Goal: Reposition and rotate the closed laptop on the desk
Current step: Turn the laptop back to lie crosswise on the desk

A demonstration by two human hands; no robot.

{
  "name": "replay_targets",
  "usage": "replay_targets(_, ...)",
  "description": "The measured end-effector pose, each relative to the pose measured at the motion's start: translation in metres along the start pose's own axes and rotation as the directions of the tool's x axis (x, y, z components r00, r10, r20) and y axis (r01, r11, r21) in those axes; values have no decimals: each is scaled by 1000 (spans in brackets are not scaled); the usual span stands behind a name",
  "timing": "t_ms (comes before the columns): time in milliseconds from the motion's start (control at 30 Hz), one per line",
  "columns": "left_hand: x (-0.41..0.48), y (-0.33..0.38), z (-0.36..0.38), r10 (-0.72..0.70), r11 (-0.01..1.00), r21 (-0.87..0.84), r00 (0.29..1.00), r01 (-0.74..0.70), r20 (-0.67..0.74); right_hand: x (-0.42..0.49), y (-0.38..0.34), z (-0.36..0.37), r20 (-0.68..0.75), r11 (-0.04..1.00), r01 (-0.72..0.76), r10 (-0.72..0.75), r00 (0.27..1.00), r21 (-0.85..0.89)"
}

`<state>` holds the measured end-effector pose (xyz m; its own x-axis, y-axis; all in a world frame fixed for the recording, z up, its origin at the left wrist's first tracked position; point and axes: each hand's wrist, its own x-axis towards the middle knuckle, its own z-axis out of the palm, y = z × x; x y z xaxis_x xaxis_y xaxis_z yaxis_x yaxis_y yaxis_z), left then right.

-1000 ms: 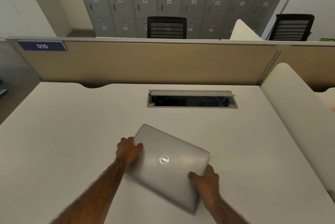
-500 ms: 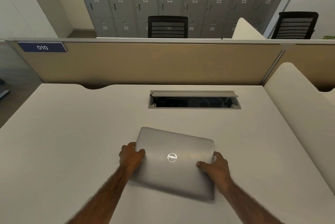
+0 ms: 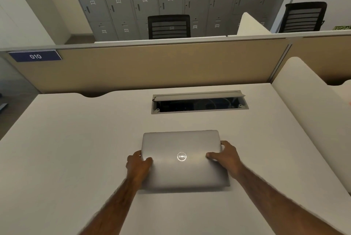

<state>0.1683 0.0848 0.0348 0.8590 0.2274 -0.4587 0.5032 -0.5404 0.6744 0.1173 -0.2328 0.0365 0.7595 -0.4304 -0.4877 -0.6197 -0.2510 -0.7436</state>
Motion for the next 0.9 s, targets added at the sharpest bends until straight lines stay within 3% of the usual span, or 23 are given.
replay_targets(767,-8,5,12,3,994,113,1000,-6,23,18,21,-2,-7,1000,4,-4,1000,-6)
replay_targets(900,-13,9,16,5,985,172,1000,-7,13,-2,5,-2,-14,997,-13,11,1000,-82)
